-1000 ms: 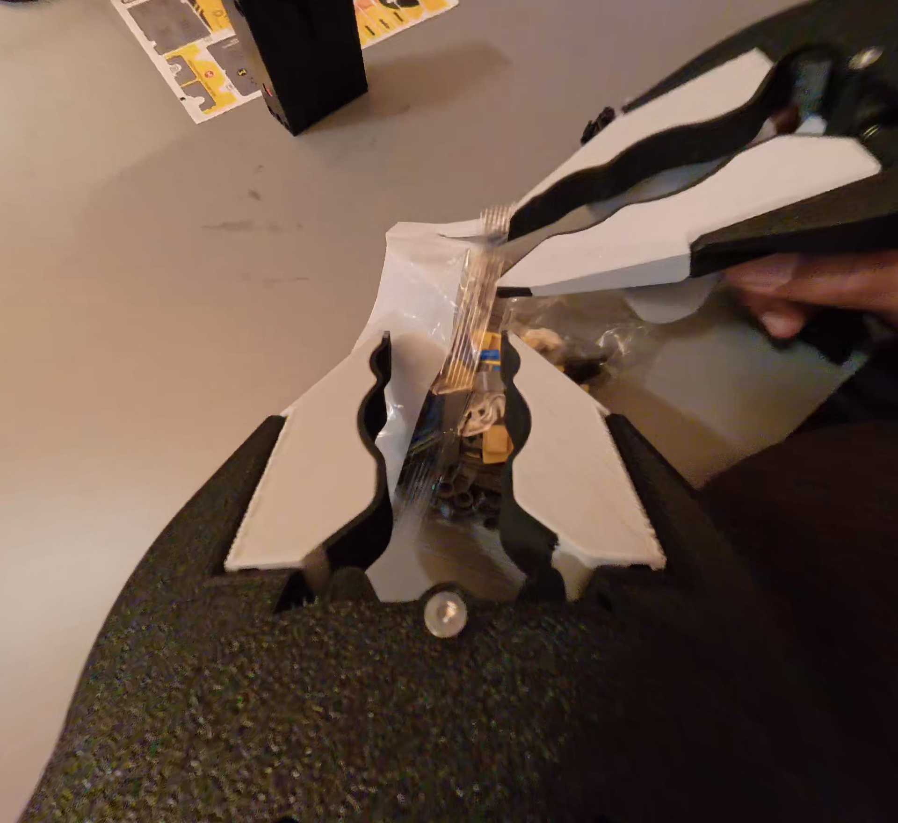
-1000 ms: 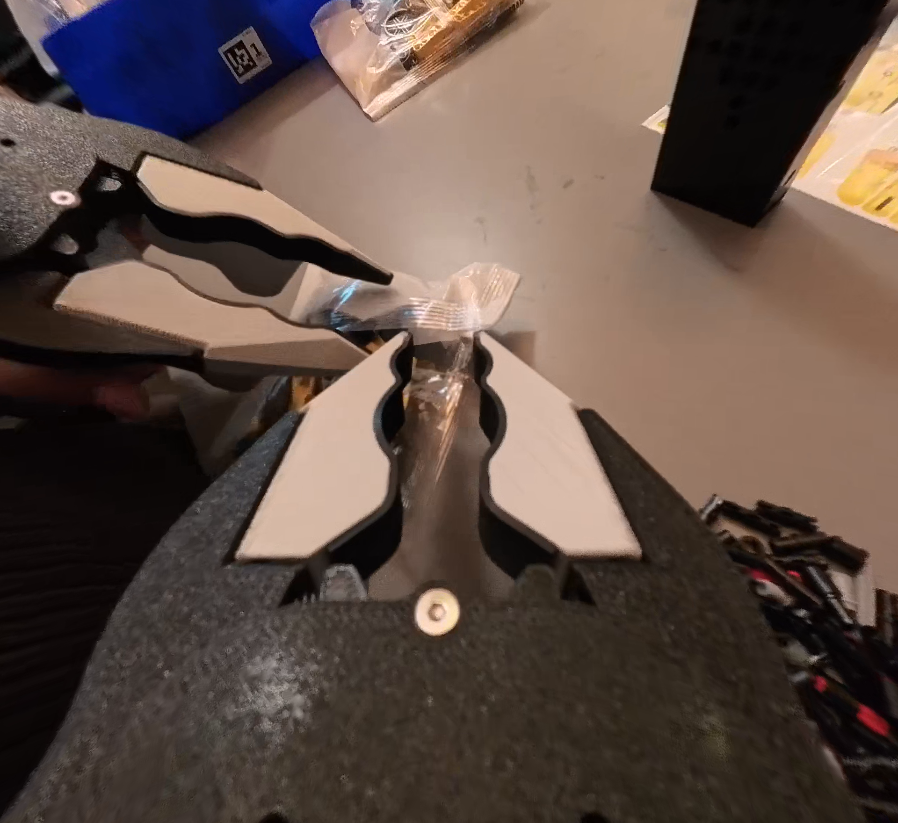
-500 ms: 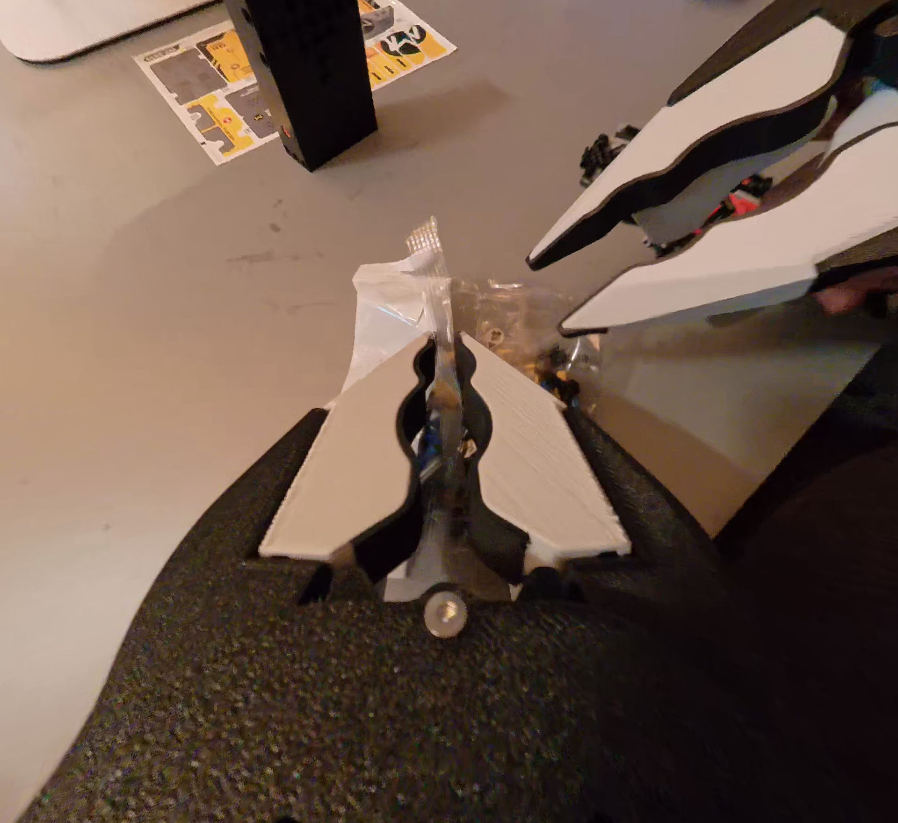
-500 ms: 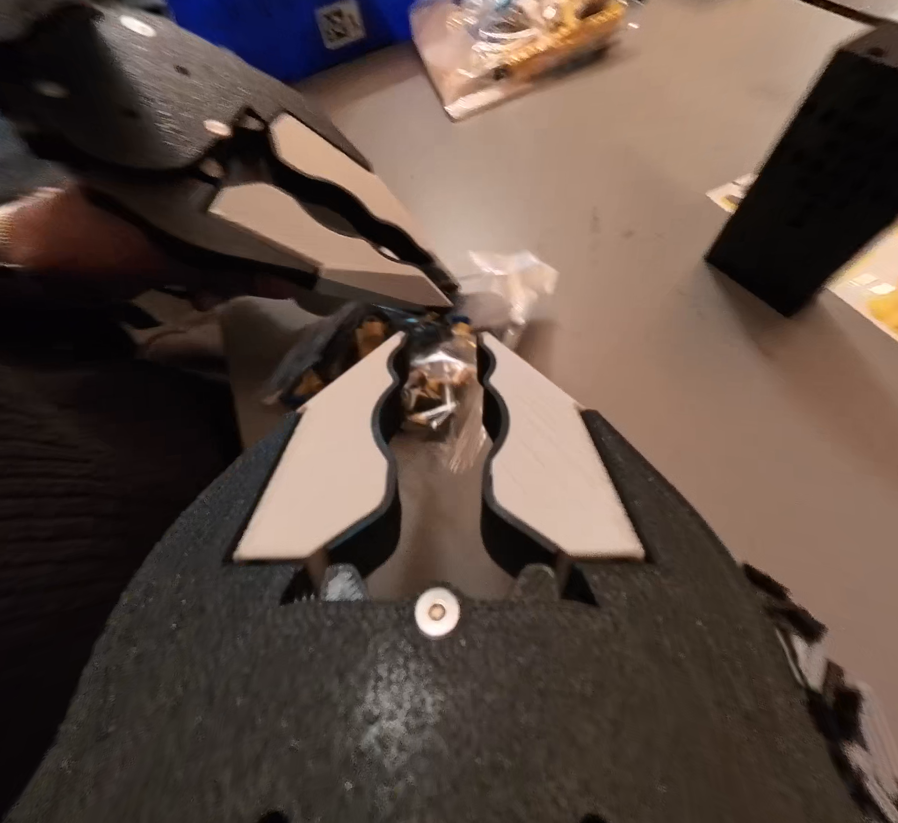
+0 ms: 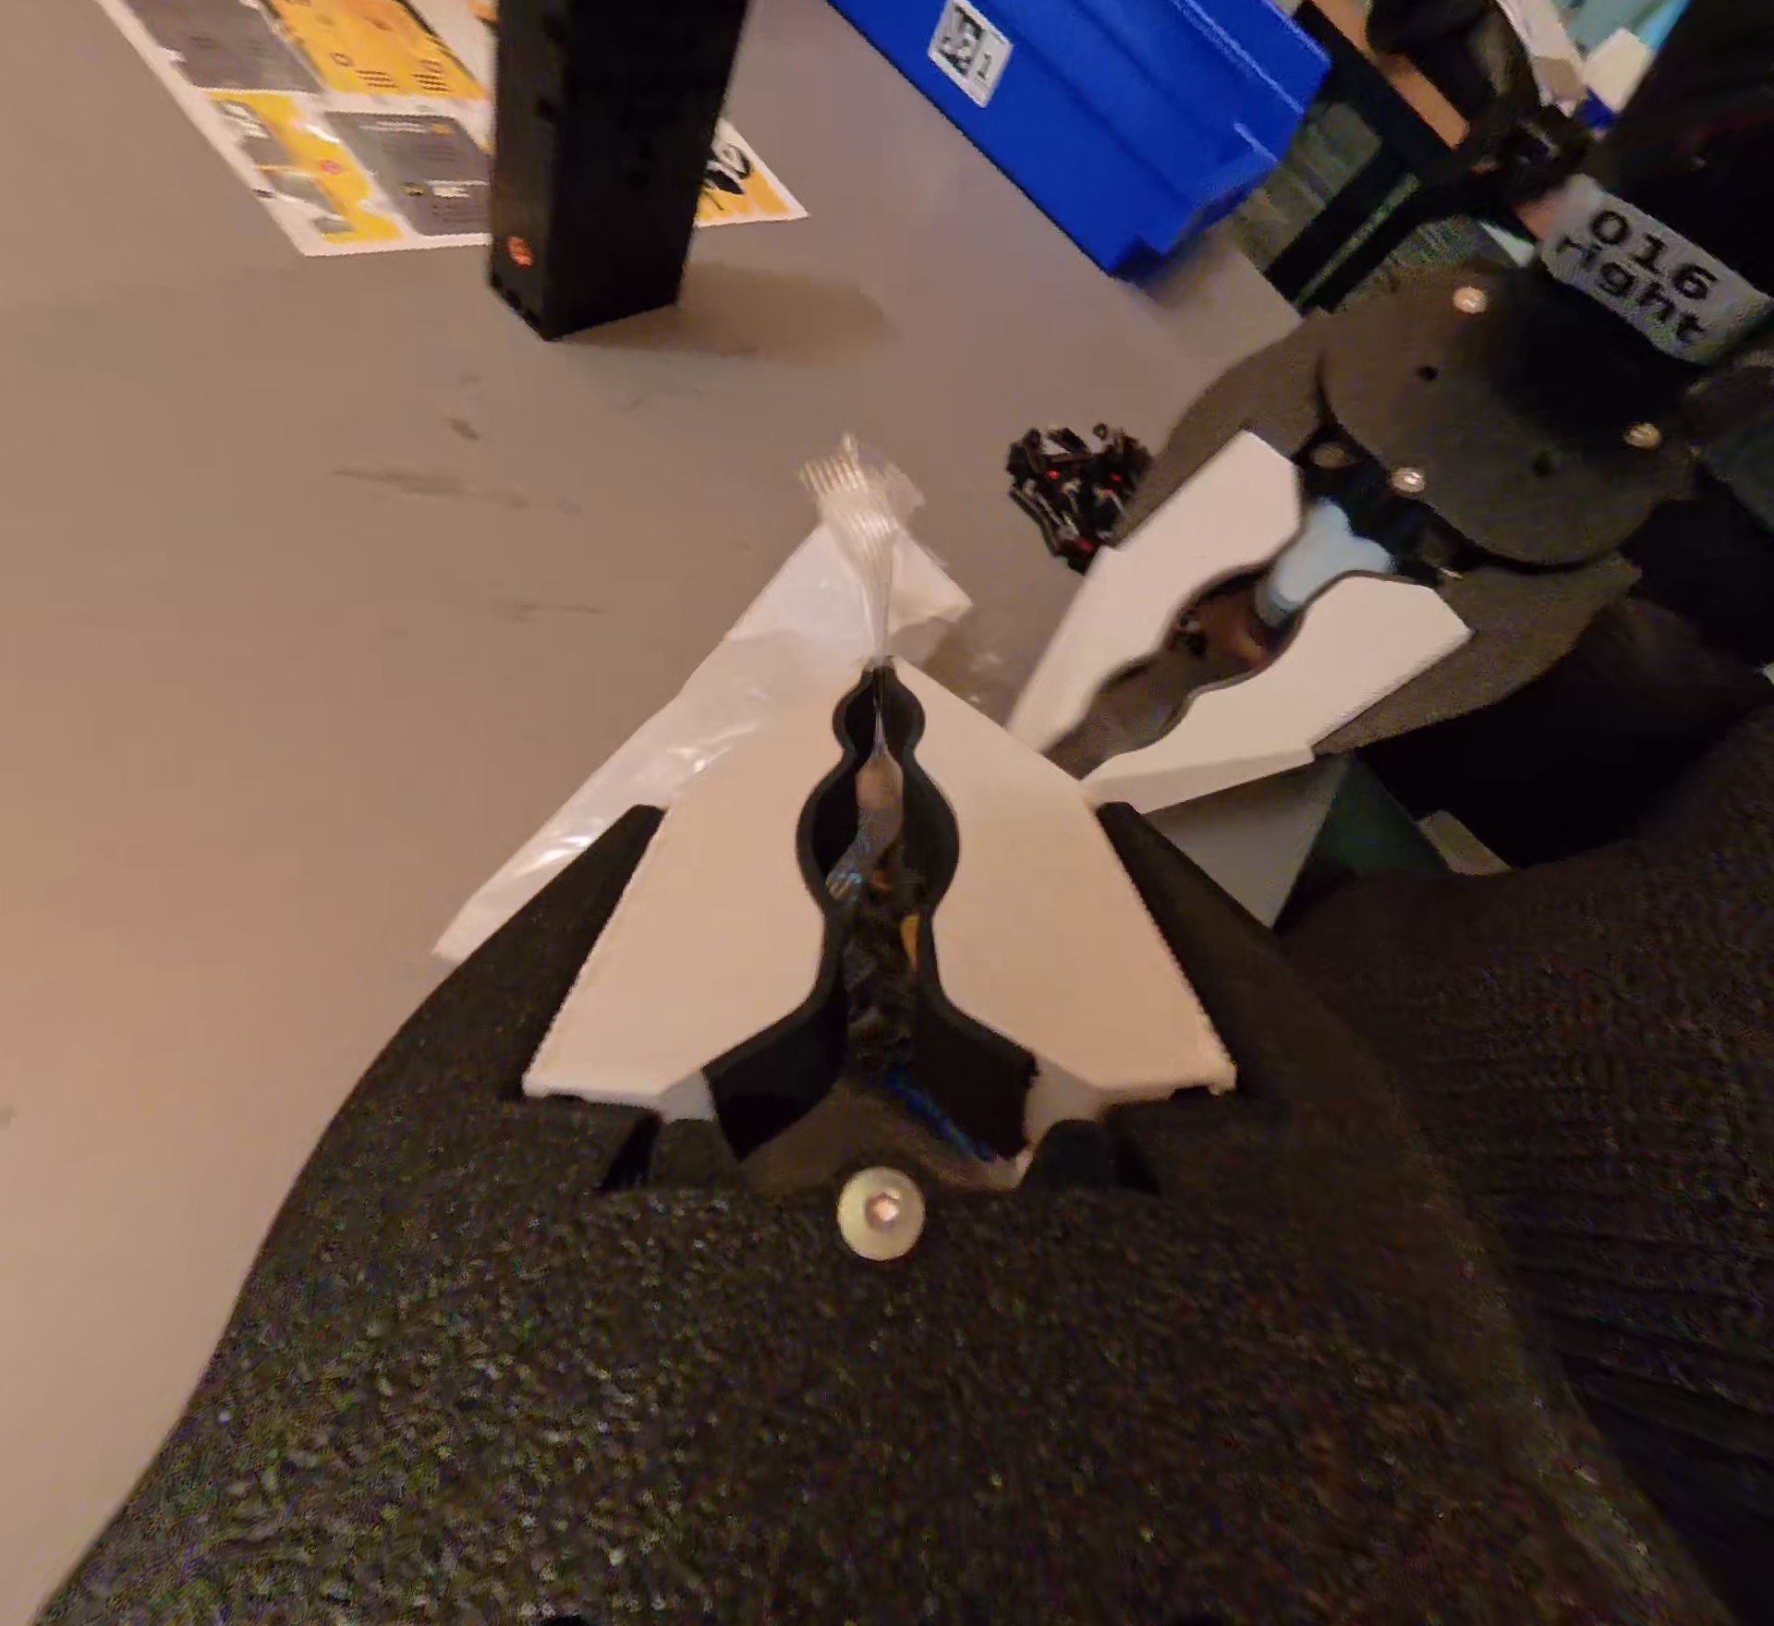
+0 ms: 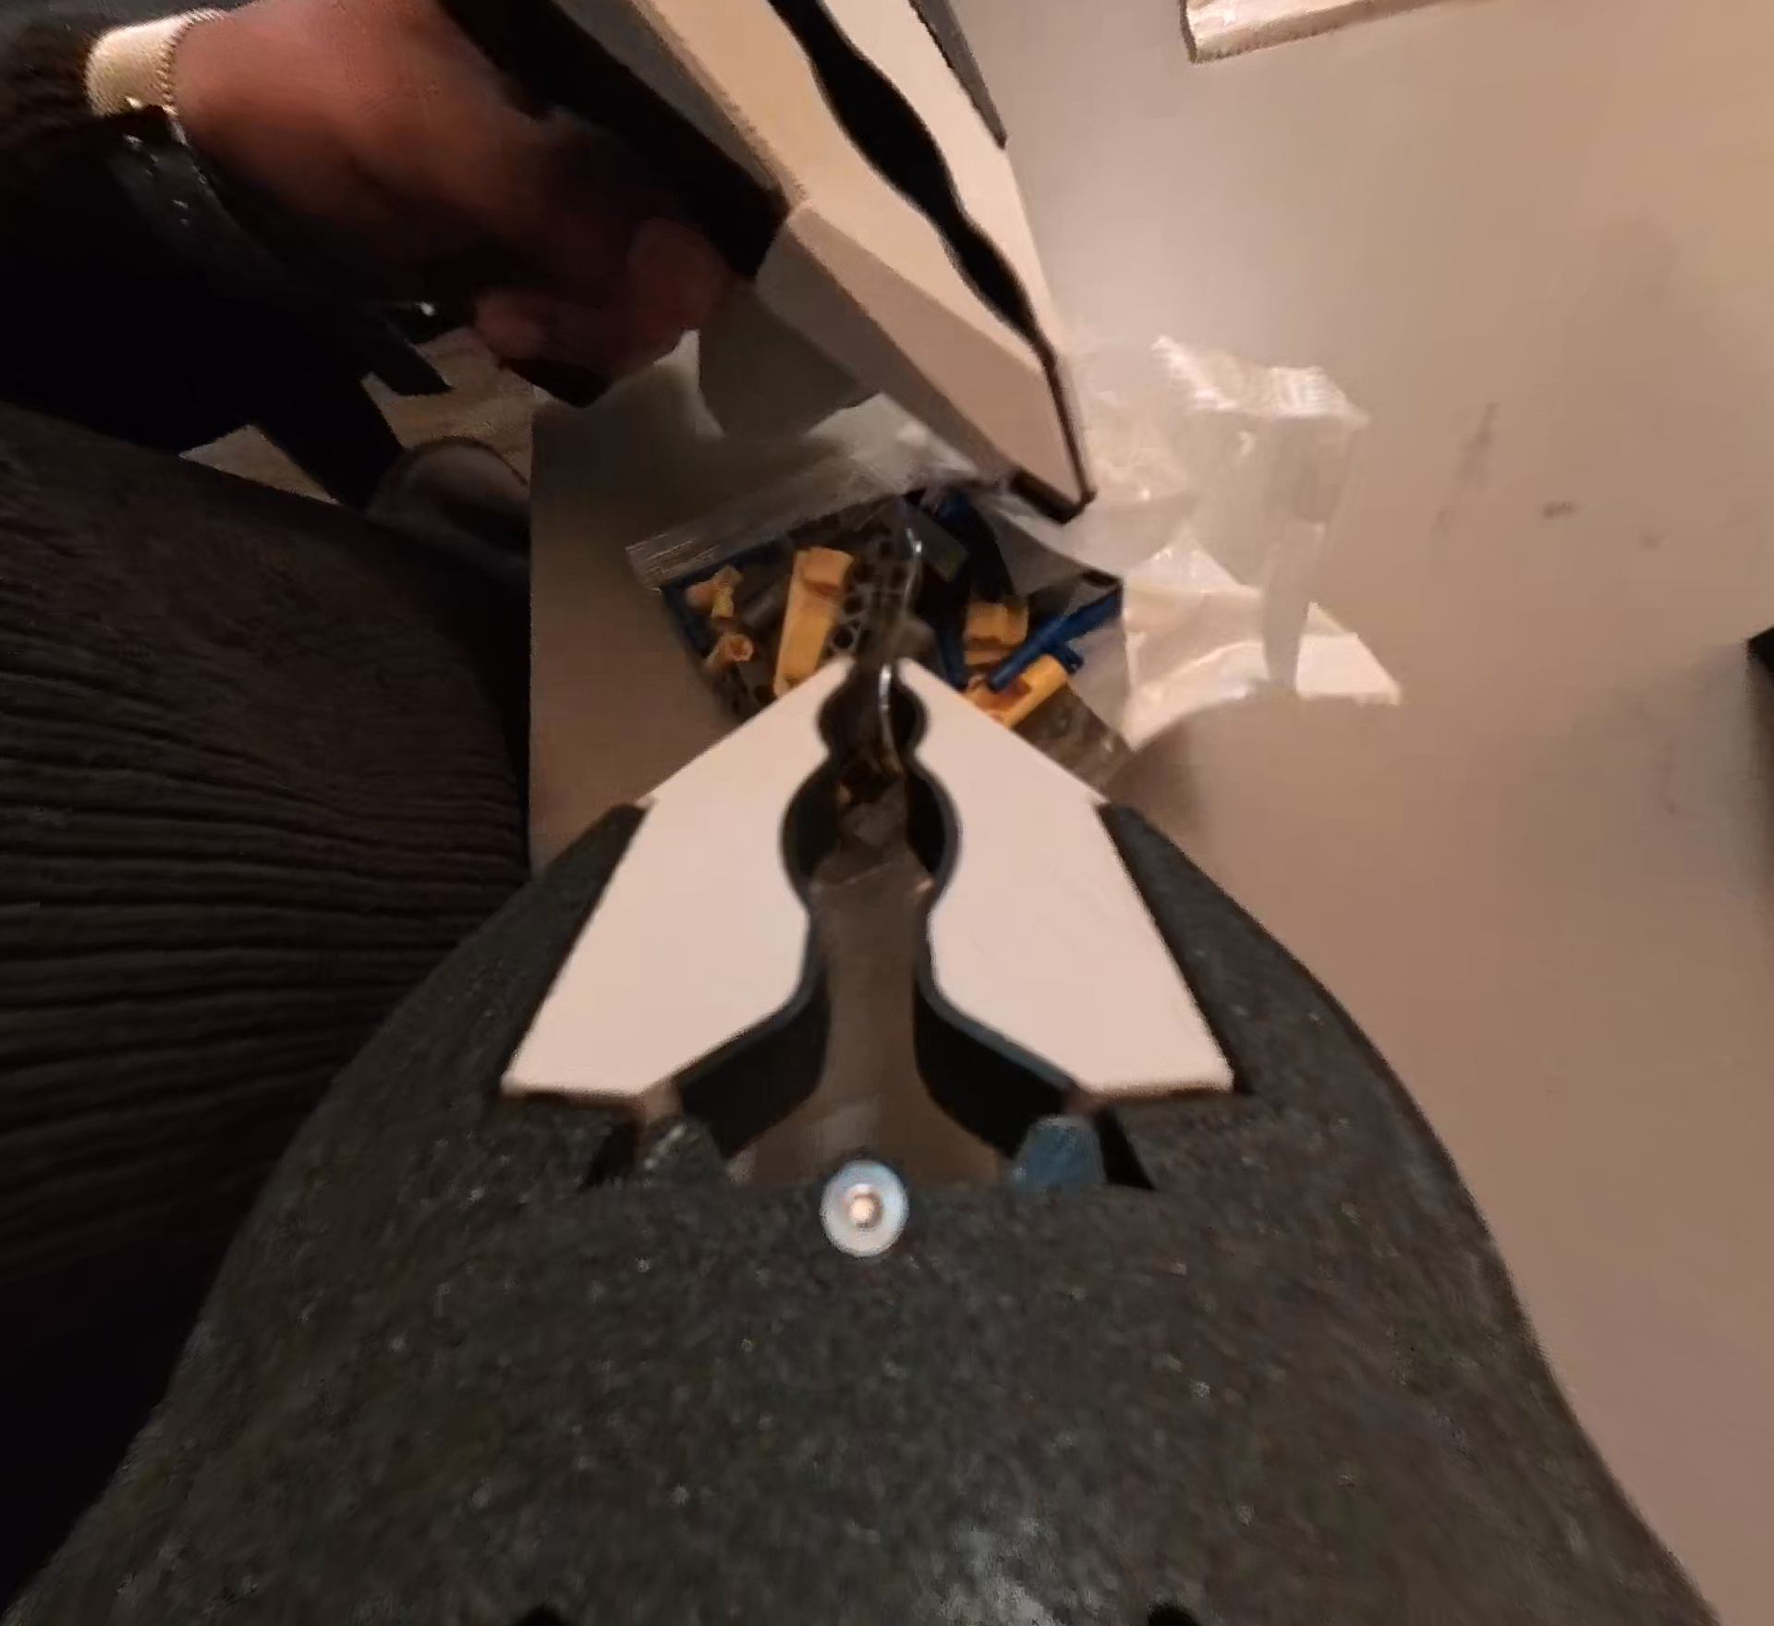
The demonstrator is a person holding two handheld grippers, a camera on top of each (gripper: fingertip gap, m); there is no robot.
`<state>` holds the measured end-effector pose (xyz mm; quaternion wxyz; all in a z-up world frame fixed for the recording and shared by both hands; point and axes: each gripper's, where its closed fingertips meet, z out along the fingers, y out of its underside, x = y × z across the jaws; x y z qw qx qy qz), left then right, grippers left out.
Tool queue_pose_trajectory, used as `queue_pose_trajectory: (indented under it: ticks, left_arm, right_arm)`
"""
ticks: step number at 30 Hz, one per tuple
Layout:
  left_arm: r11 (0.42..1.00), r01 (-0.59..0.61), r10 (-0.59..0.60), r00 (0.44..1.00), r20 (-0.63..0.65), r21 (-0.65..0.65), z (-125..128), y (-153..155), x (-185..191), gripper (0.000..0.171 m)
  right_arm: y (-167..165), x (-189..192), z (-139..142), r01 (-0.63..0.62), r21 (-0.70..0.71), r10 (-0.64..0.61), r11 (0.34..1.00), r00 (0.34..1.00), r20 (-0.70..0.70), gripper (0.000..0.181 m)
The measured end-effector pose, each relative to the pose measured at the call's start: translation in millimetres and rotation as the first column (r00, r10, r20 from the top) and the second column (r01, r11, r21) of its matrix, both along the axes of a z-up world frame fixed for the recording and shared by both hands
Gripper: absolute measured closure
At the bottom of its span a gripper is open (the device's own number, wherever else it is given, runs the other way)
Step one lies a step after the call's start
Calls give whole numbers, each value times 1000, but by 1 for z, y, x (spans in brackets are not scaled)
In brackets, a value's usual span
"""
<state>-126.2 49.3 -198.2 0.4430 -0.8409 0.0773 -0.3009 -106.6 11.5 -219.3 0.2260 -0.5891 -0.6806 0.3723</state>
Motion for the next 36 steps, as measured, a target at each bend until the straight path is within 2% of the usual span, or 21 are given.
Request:
queue_pose_trajectory:
  ticks: [9,11,13,14,16,20,23,31,36]
  left_arm:
    - [992,-119,116,990,-78,-36,-10,17,-43,171]
    - [990,-136,132,987,-93,-44,-12,20,-48,171]
    - [976,-220,214,950,-226,-1,-15,25,-75,171]
    - [976,-217,212,951,-223,0,-13,24,-79,171]
    - [979,-205,202,970,-133,-13,-6,23,-76,171]
    - [975,-222,211,949,-235,-19,-18,24,-85,171]
    - [978,-209,200,961,-192,-23,-14,28,-82,171]
    - [978,-210,196,938,-287,-19,-20,33,-84,171]
    - [978,-209,197,942,-272,-16,-18,32,-85,171]
  right_arm:
    - [5,3,9,33,18,-31,999,995,-91,181]
    - [-1,6,8,-5,15,7,1000,996,-86,181]
    - [-11,9,5,-39,-7,38,999,997,-68,181]
    - [-11,10,3,-24,13,25,1000,998,-66,181]
    - [-11,11,3,-5,13,6,1000,997,-82,181]
    - [-13,17,2,-20,-40,16,999,994,-104,181]
    - [-17,21,-2,-41,-37,37,998,994,-101,181]
    - [-19,22,1,-80,-16,78,997,989,-126,181]
    - [-20,22,0,-83,-30,79,996,990,-121,181]
